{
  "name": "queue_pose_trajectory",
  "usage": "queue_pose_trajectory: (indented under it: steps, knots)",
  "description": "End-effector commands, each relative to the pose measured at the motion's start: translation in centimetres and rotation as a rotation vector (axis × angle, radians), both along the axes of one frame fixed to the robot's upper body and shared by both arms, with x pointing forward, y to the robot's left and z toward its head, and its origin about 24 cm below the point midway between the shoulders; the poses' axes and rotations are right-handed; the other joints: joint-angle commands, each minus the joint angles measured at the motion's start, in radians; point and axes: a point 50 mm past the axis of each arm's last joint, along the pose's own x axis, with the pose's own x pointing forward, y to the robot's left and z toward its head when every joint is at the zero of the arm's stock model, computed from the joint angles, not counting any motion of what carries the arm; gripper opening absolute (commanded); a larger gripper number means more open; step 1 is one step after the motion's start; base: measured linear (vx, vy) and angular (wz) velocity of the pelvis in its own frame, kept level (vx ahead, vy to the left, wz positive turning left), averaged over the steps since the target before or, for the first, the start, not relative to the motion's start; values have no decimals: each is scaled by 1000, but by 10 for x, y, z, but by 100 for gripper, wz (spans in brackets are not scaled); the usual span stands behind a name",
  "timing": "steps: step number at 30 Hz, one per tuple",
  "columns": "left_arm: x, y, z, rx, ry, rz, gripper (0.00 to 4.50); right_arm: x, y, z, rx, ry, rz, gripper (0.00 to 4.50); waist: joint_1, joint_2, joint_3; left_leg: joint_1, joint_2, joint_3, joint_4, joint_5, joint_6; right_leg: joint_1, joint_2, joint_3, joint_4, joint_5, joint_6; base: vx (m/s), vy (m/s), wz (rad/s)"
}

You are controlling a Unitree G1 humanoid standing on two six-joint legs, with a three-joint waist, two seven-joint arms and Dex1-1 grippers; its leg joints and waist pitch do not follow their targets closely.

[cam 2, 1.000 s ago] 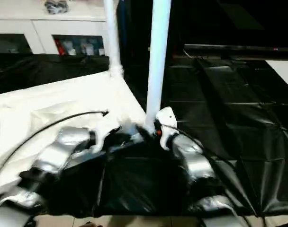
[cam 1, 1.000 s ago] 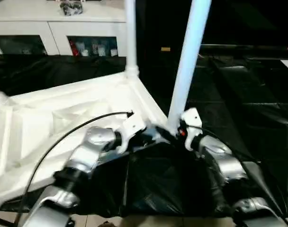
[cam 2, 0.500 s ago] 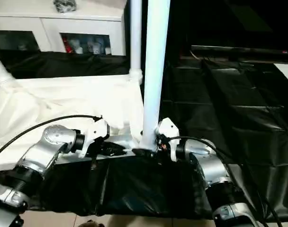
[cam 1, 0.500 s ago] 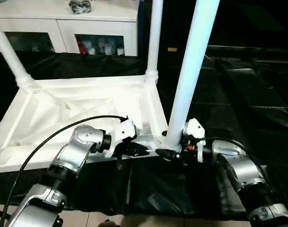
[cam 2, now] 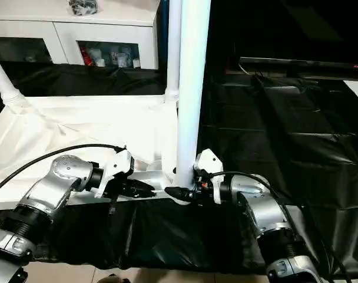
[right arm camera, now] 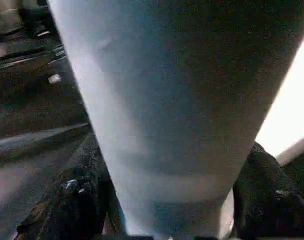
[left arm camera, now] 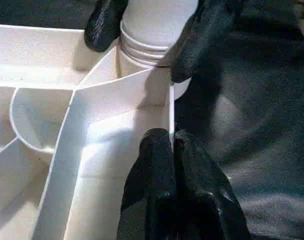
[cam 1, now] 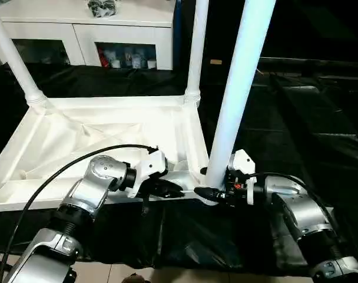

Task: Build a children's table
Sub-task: Rotate leg to tighten

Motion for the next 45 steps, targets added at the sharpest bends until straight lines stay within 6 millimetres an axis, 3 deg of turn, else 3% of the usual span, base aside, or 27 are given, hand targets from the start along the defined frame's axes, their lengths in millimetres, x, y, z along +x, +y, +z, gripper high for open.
queue_pose_trajectory:
  steps: [1,6,12,15,16,22,27,31,32,35,39,45]
  knots:
    - [9,-29,14,-78,-71,39,0,1,23,-16,-34,44,-80,272,-9,-5,-51,11,24,-11,-70,-342,-2,41,-65,45,-93,-470,-148,0,0,0]
    - [13,-56,11,-93,-111,170,0,16,38,-22,6,95,-356,272,-24,-3,-50,19,21,-16,-70,-382,-7,34,-63,40,-111,-559,-97,0,0,0]
    - [17,-78,13,-128,-133,281,0,14,61,-32,-40,174,-418,272,-29,-2,-49,18,19,-15,-72,-389,-2,30,-60,41,-113,-549,-92,0,0,0]
    - [15,-82,13,-135,-127,270,0,15,64,-32,-46,156,-423,272,-27,-3,-52,15,19,-16,-73,-375,5,35,-61,41,-112,-530,-89,0,0,0]
    - [13,-83,12,-133,-127,260,0,15,65,-31,-36,143,-424,307,-27,-2,-52,16,19,-14,-72,-377,10,32,-61,42,-113,-523,-91,0,0,0]
    - [9,-75,13,-134,-123,200,0,15,58,-26,-7,123,-370,386,-27,2,-53,13,20,-15,-76,-381,15,35,-60,43,-111,-502,-95,0,0,0]
    - [3,-65,15,-135,-110,112,0,10,49,-20,-20,29,-232,392,-24,1,-59,4,23,-13,-76,-328,26,43,-61,47,-98,-406,-120,0,0,0]
    - [-4,-50,15,-117,-88,-4,0,3,35,-13,-5,-20,-76,392,-16,3,-66,4,25,-5,-68,-247,59,49,-57,51,-80,-251,-177,16,-5,0]
    - [-5,-47,15,-111,-82,-18,0,2,32,-12,-3,-22,-48,392,-18,3,-67,-1,24,-5,-65,-223,68,53,-55,50,-73,-201,-194,0,0,0]
    - [-6,-42,14,-99,-72,-38,0,-1,29,-11,-1,-17,0,392,-18,5,-69,1,27,-3,-61,-195,80,53,-52,48,-63,-132,-227,0,0,0]
    - [-9,-29,14,-63,-47,-96,0,-11,17,-7,10,22,163,392,-11,6,-67,4,30,-1,-60,-222,90,53,-51,46,-65,-156,-233,0,0,0]
    - [-9,-20,14,-41,-22,-133,0,-25,10,-6,10,98,326,357,5,3,-59,13,33,0,-66,-300,57,43,-57,50,-81,-310,-197,0,0,0]
